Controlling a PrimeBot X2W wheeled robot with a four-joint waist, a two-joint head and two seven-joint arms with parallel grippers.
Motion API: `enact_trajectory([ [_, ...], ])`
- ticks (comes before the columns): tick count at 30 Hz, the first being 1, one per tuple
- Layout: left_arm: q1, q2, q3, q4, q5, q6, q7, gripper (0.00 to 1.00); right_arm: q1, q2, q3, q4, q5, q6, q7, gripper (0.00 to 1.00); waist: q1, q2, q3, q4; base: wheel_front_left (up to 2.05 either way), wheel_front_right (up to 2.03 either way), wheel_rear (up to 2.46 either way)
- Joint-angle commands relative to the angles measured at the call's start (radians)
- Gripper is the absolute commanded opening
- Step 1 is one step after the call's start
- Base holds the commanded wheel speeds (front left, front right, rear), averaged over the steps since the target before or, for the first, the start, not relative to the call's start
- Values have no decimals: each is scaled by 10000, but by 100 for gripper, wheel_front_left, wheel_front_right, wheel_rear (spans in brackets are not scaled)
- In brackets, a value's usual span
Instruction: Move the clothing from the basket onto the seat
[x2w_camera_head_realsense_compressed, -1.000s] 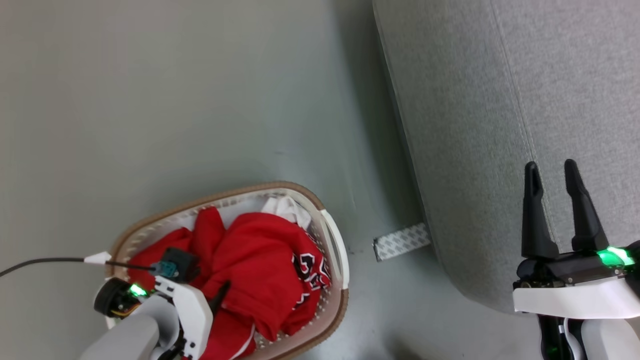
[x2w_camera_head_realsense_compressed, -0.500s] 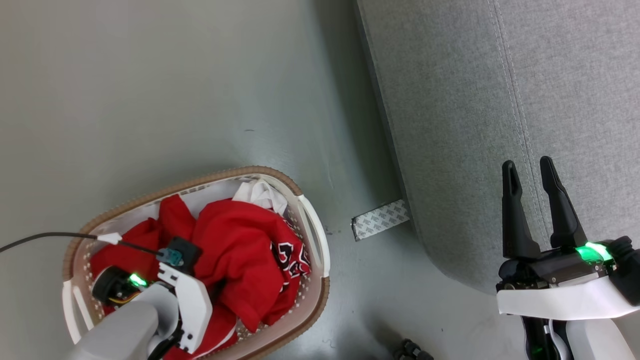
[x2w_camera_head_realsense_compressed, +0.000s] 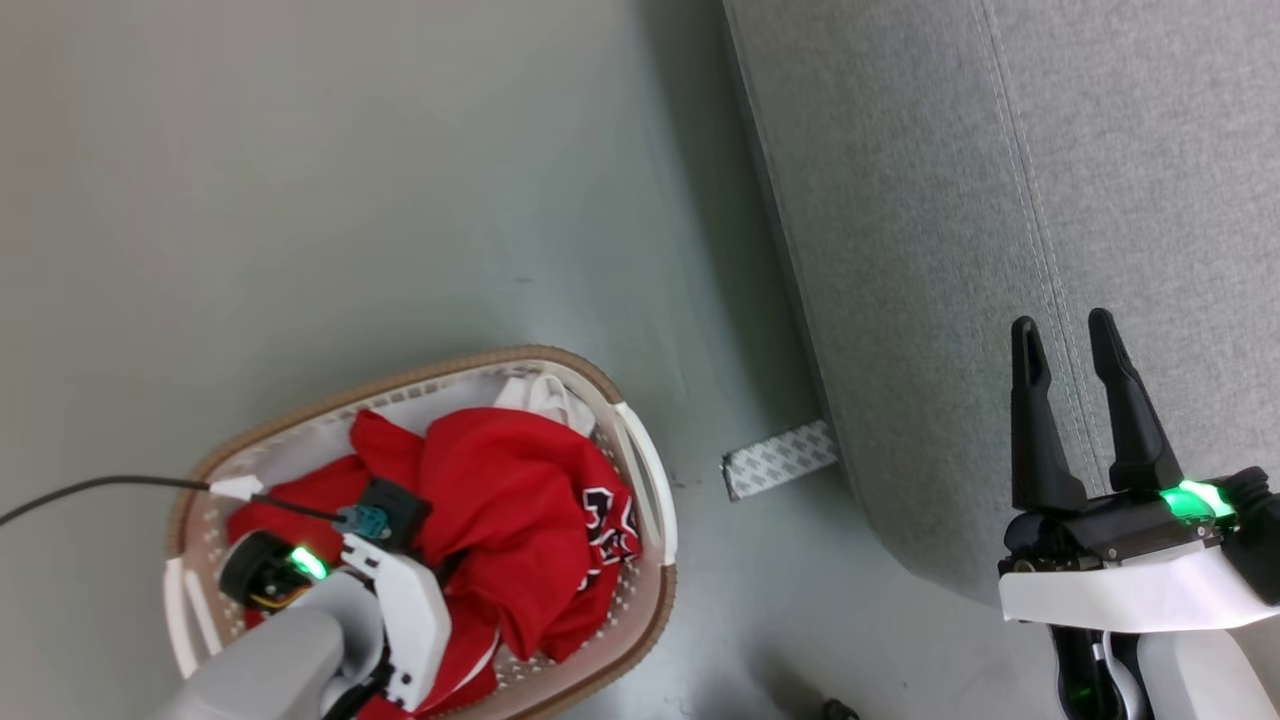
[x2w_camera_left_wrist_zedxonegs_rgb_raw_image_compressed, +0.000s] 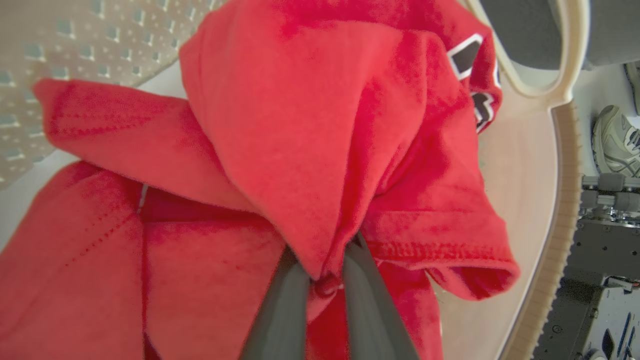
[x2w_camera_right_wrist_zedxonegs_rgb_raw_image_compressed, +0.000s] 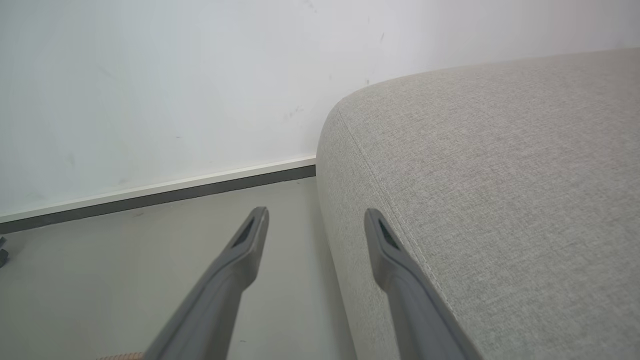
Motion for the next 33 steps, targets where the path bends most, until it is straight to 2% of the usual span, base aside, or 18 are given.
enact_trajectory([
  [1,-76,-64,-70,-47,-201,15,-211,0,-143,-24,-89,68,-152,-21,6,100,0,0,-267,188,0,0,0],
  [14,640,-952,-556,-535,-812,15,-1429,0,-36,-31,-554,730,-1161,-21,8,100,0,0,-2859,1401,0,0,0],
  [20,972,-1327,-523,-902,-956,15,-1675,0,189,-30,-630,1171,-1536,-21,8,100,0,0,-4076,1934,0,0,0],
  [24,1146,-1431,-252,-1315,-929,14,-1713,0,279,-30,-612,1458,-1592,-21,6,100,0,0,-4672,2217,0,0,0],
  [33,1771,-1375,972,-2714,-76,96,-1713,0,484,-30,-561,1875,-1799,-21,8,100,0,0,-5693,2822,0,0,0],
])
